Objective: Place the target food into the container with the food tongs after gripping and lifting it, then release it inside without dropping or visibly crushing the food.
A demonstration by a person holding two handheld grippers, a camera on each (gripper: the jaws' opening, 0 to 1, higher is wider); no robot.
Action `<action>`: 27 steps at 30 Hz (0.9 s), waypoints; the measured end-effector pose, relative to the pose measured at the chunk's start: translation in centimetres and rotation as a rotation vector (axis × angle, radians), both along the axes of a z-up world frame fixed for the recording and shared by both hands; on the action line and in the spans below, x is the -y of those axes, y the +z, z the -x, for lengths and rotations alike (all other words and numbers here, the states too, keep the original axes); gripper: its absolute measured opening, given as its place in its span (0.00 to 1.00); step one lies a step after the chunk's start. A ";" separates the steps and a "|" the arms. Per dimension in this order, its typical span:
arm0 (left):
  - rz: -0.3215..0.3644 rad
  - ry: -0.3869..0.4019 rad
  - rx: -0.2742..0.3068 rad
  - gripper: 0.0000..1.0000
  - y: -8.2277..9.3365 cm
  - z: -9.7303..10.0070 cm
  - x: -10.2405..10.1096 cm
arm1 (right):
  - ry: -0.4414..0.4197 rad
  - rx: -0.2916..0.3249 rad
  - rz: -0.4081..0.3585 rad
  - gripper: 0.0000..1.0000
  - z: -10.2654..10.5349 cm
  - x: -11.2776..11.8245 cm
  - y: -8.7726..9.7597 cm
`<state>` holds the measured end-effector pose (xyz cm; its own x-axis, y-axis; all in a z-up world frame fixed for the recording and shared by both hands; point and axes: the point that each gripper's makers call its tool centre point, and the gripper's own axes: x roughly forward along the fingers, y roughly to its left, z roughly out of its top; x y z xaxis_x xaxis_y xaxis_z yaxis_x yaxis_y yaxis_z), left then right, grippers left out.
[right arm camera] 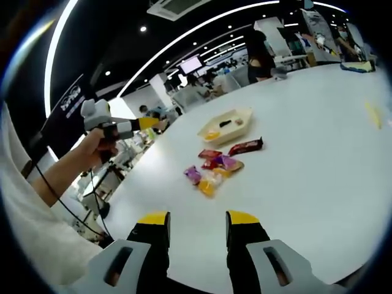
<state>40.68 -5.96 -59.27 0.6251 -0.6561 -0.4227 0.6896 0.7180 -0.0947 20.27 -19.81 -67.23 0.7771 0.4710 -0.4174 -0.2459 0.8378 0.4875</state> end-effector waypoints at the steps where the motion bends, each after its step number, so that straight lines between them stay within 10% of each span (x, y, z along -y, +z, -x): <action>1: -0.001 0.000 0.000 0.16 0.0 -0.1 0.0 | -0.002 -0.001 0.000 0.36 0.0 0.1 0.0; 27: 0.002 -0.004 0.005 0.17 0.3 -1.1 1.2 | -0.018 -0.003 -0.003 0.36 -0.1 1.2 0.1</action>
